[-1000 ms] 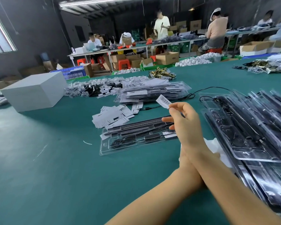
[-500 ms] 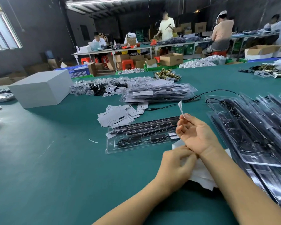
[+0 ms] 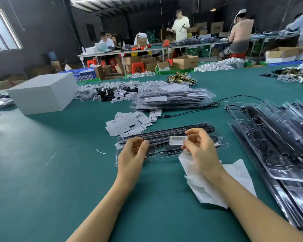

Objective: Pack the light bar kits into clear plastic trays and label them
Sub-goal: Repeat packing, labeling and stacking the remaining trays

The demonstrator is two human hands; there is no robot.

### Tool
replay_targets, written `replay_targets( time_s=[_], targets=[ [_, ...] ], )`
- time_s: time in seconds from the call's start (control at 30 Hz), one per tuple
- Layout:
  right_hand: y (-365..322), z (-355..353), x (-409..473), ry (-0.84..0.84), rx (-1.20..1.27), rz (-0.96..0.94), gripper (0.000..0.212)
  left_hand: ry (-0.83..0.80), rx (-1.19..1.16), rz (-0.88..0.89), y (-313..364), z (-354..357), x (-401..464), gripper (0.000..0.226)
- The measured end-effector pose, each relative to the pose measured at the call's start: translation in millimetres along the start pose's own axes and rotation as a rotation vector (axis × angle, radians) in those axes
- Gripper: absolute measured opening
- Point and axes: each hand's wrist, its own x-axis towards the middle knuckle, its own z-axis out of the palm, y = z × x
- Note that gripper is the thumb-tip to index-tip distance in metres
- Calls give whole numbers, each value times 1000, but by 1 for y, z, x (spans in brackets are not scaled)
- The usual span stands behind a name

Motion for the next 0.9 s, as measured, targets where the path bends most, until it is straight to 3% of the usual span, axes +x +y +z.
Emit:
replay_targets(
  time_s=[0.23,0.4,0.53,0.73,0.9],
  targets=[
    [3,9,-6,-187,-131,-82,23,-187,97,17,1,9,-2,16],
    [1,12,-8,-249,-143,-81,20,-195,131,31,-1,7,-1,14],
    [2,16,-11,-243,-147,-20,18,-120,192,56,-2,2,4,19],
    [6,13,-8,-174,-270,-10,12,164,292,52,1,-36,22,22],
    [8,13,-8,-173,-320,-38,9,137,303,-97,-5,-49,30,9]
  ],
)
